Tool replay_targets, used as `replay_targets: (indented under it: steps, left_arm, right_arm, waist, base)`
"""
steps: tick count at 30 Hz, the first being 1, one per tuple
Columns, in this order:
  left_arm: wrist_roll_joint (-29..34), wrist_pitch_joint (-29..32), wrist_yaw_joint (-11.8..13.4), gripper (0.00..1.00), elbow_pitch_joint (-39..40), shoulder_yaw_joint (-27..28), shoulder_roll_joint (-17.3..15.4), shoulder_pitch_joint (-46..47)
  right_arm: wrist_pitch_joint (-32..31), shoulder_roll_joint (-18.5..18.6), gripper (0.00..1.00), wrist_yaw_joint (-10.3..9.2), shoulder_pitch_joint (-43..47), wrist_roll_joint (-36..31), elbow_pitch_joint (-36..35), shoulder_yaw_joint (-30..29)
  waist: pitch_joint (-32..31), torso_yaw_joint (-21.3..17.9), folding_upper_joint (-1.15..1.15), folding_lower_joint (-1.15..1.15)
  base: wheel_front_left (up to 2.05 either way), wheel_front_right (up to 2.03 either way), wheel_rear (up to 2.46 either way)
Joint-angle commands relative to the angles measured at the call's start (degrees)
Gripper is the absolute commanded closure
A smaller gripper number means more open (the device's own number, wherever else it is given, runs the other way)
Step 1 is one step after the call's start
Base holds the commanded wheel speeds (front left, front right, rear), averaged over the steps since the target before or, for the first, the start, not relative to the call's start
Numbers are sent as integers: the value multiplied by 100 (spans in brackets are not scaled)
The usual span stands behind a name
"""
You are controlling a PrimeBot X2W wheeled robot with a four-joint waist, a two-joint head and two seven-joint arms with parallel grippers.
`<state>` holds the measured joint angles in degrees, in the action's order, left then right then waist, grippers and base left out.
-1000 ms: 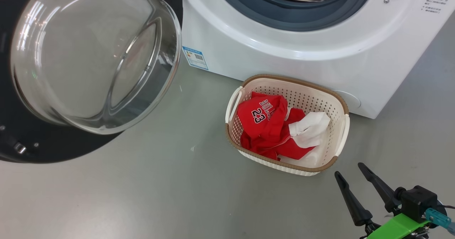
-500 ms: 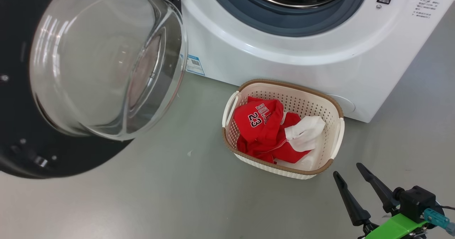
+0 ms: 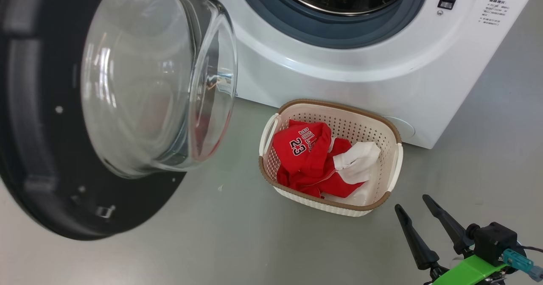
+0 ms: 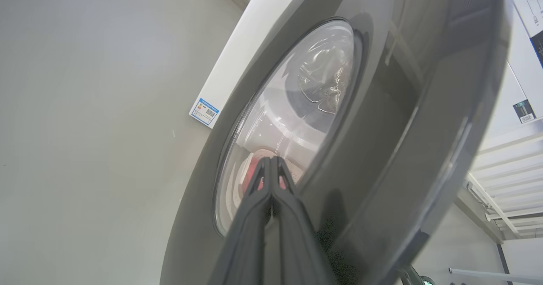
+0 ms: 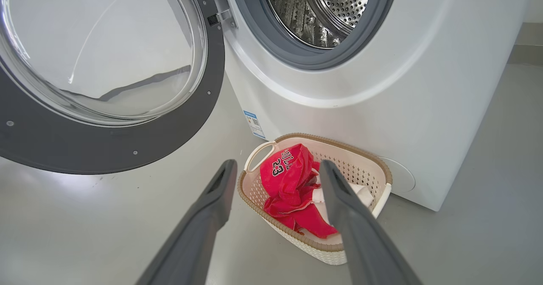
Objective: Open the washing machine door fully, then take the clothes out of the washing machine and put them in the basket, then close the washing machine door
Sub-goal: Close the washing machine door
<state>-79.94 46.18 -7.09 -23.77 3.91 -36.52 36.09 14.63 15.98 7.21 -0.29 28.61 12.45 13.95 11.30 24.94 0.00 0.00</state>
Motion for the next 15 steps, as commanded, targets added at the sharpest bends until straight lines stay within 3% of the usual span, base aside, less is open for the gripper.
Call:
replay_targets:
  steps: [1,15]
  left_arm:
    - [-123,80,-39,100,379,109,-295,5]
    - [-460,-53,-39,100,1806,-608,8,-63]
  right_arm:
    - [37,39,0,28,-26,9,-121,99]
    - [37,6,0,28,-74,7,-137,86]
  waist:
    - [-2,-14,0,0]
    - [43,-210,0,0]
  base:
    - [0,0,0]
    - [0,0,0]
